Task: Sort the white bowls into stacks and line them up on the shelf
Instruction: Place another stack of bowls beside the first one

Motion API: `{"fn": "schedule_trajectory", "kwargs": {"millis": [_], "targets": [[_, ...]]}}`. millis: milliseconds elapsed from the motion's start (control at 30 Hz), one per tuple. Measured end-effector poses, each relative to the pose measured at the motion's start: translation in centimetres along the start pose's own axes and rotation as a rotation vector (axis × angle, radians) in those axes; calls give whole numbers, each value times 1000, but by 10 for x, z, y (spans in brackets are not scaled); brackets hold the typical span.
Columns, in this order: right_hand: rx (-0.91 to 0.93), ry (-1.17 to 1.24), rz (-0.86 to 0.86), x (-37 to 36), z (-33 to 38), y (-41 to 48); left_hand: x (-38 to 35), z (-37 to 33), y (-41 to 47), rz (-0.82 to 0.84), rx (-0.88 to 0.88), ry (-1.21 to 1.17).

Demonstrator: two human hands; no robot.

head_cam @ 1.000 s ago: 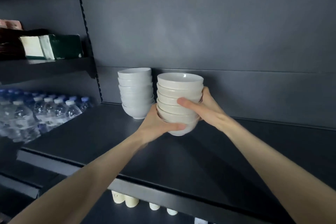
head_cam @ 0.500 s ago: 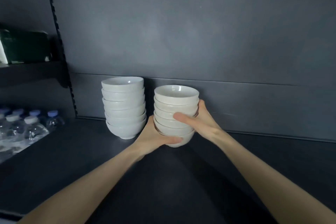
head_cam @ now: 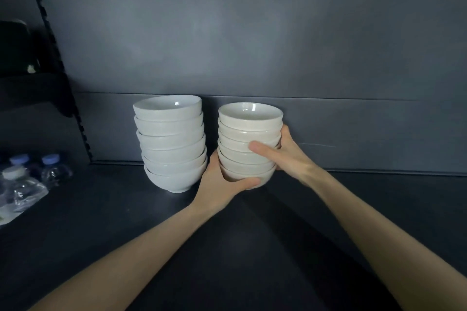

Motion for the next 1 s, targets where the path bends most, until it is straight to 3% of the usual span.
{"fn": "schedule_trajectory", "kwargs": {"millis": [367, 1000], "targets": [[0, -10, -109, 1, 6, -9, 3, 1, -1, -23, -34, -43], [-2, -36, -68, -4, 8, -14, 1, 0, -4, -17, -4, -26]]}}
Point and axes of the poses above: each hand's wrist, its own y-axis towards the middle knuckle, its own x-axis out of the back of the hand, z = x × y, the point moved 5 cm from there along y, towards the middle knuckle, and after that the axes turned 8 degrees about z, right-handed, at the moved point
